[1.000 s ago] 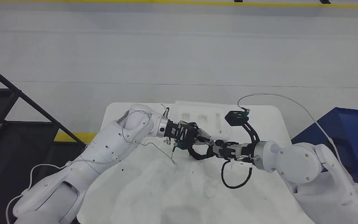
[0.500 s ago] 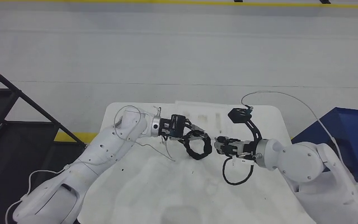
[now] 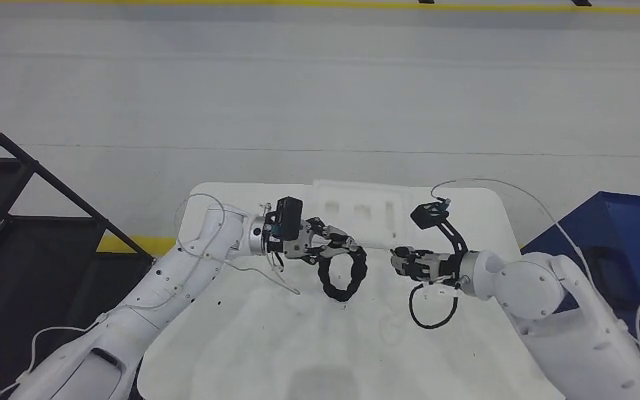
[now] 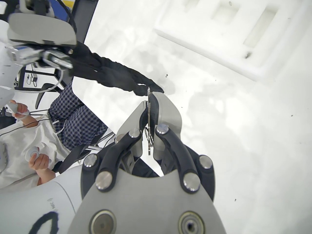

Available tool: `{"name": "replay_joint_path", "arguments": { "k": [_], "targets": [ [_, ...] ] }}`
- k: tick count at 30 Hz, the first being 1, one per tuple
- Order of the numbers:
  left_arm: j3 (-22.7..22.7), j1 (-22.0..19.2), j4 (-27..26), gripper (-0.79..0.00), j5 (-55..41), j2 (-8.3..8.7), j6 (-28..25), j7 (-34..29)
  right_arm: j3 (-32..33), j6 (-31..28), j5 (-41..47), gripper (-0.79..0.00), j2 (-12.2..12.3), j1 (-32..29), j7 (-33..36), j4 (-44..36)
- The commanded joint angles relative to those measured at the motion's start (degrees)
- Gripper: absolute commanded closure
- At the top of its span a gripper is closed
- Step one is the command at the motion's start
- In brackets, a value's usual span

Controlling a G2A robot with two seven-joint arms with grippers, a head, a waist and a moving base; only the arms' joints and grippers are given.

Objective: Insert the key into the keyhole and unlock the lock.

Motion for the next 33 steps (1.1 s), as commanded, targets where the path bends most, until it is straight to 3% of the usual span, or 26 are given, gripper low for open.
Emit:
{"name": "replay_joint_path", "arguments": {
  "k": [1, 7, 22, 27, 33],
  "targets": [
    [0.7, 0.3, -0.4, 0.0, -0.7, 0.97, 0.0, 0.5, -1.0, -2.5, -1.2, 0.0, 0.0, -0.4, -0.8, 1.4],
    [2.2, 0.3, -0.2, 0.0, -2.6, 3.66, 0.0, 2.4, -2.9, -4.0, -3.7, 0.0, -0.3, -1.9, -5.0, 3.9],
    [3.8, -0.6, -1.8, 0.0, -5.9, 8.33, 0.0, 3.0, -12.9, 9.1, -16.4, 0.0, -2.3, -1.2, -7.4, 7.2],
    [3.1, 0.0, -3.0, 0.0, -6.4, 9.5, 0.0, 3.0, -15.6, 13.0, -15.4, -0.012, -3.5, 0.9, -7.6, 10.9],
    [2.4, 0.8, -4.7, 0.0, -6.9, 10.52, 0.0, 2.3, -17.3, 13.1, -12.7, -0.058, -5.0, 4.6, -8.5, 16.2]
  ]
}}
